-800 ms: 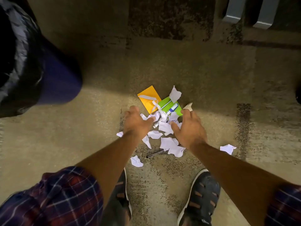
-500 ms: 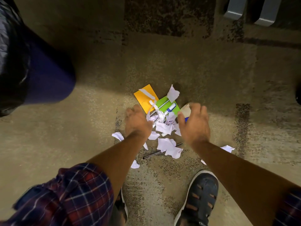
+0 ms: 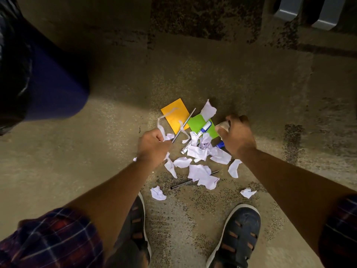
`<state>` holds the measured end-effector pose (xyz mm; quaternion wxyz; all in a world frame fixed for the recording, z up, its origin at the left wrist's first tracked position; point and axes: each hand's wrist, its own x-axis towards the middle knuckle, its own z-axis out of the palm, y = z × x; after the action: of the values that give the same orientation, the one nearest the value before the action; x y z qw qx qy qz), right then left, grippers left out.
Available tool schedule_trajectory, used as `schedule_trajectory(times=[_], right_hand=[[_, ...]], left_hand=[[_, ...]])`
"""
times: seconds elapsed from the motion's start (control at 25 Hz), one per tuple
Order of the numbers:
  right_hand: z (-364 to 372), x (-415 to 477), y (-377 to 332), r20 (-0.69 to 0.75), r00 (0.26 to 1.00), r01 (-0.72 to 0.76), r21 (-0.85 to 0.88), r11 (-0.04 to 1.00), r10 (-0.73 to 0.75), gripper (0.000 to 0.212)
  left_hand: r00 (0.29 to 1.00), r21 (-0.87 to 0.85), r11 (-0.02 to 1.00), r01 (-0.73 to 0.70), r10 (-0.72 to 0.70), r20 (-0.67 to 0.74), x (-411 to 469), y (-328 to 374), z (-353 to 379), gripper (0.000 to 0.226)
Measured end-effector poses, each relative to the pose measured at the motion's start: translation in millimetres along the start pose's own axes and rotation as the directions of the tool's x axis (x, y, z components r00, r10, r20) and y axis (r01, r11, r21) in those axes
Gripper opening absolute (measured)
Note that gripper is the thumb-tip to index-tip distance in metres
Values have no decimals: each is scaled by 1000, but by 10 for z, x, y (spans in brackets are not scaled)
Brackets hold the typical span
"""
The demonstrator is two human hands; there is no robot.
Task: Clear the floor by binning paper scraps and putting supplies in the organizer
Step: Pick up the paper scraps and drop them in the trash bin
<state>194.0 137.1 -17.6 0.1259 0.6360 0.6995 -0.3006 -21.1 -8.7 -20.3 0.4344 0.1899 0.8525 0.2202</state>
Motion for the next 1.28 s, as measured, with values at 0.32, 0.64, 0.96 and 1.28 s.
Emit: schedule_trajectory(times=[0.32, 0.64, 0.96, 1.28], right_hand=[[28, 66, -11, 12, 1000, 6, 41, 999, -6, 20], [-269, 158, -296, -242, 968, 135, 263, 955, -70, 15], [26, 411, -510, 17, 983, 184, -65, 981, -183, 53], [-70, 352, -424, -114, 967, 222, -47, 974, -226, 20]], left_hand=[[999, -162, 987, 24, -29, -28, -42, -439, -572, 34], [999, -73, 996, 50, -50, -6, -277, -760, -710, 51], [939, 389, 856, 340, -287, -190, -295, -781, -263, 76], [931, 59, 933, 355, -347, -111, -318, -642, -88, 45]])
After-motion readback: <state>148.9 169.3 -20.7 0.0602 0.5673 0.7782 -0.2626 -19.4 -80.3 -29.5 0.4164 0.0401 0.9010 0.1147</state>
